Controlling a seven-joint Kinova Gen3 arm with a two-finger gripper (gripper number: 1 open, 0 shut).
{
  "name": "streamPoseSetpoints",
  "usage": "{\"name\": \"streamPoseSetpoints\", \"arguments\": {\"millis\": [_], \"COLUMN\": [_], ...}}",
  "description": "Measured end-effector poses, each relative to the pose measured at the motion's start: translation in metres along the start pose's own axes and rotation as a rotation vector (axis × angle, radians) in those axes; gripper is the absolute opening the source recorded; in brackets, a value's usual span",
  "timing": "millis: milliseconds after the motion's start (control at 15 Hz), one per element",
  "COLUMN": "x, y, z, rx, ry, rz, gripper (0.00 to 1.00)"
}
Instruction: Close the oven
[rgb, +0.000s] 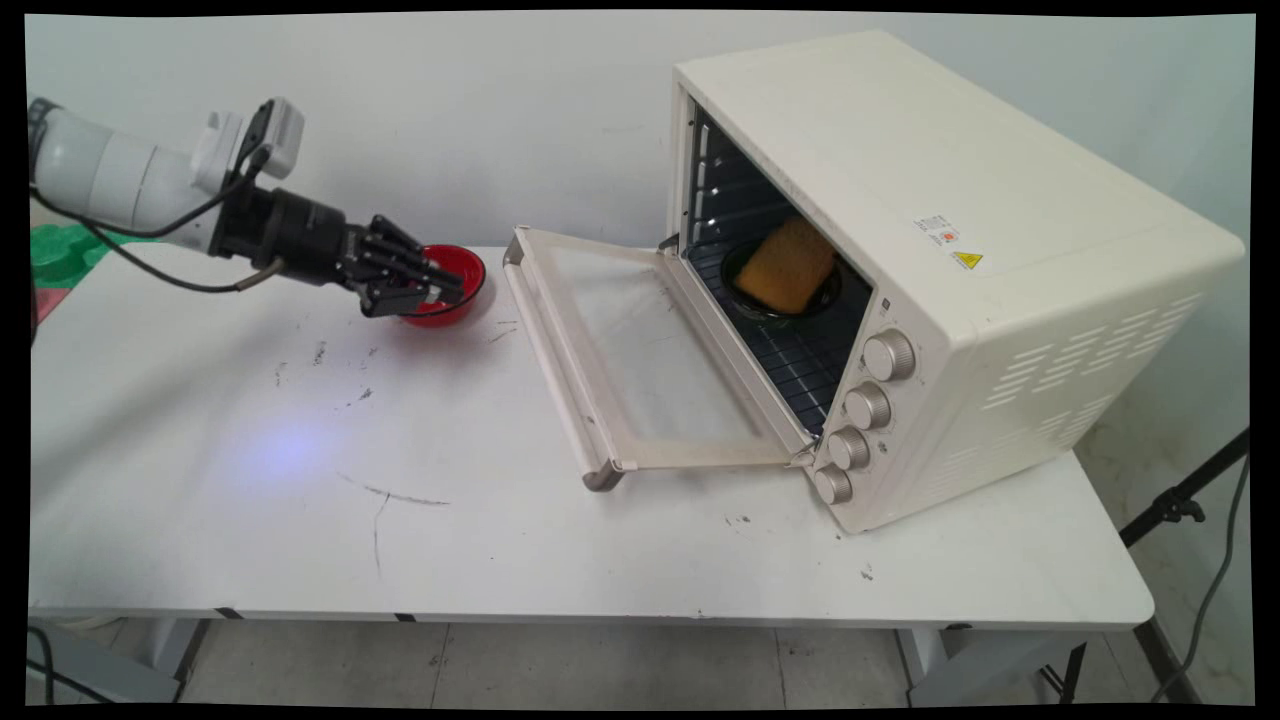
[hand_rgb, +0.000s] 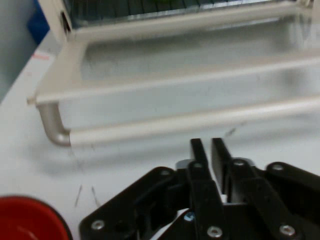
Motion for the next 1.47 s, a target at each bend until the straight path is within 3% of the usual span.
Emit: {"name": "streamPoseSetpoints", "arguments": {"millis": [533,933,1467], "x": [-0.028,-0.031,-0.027], "y": [0.013,0.023,0.029], "z": [0.023,0.06,0.106], "rx": [0.024,0.03,0.026], "ry": [-0.07,-0.088,-0.106], "rz": [-0.091,-0.143,-0.146], "gripper": [0.0,0.0,0.0]}}
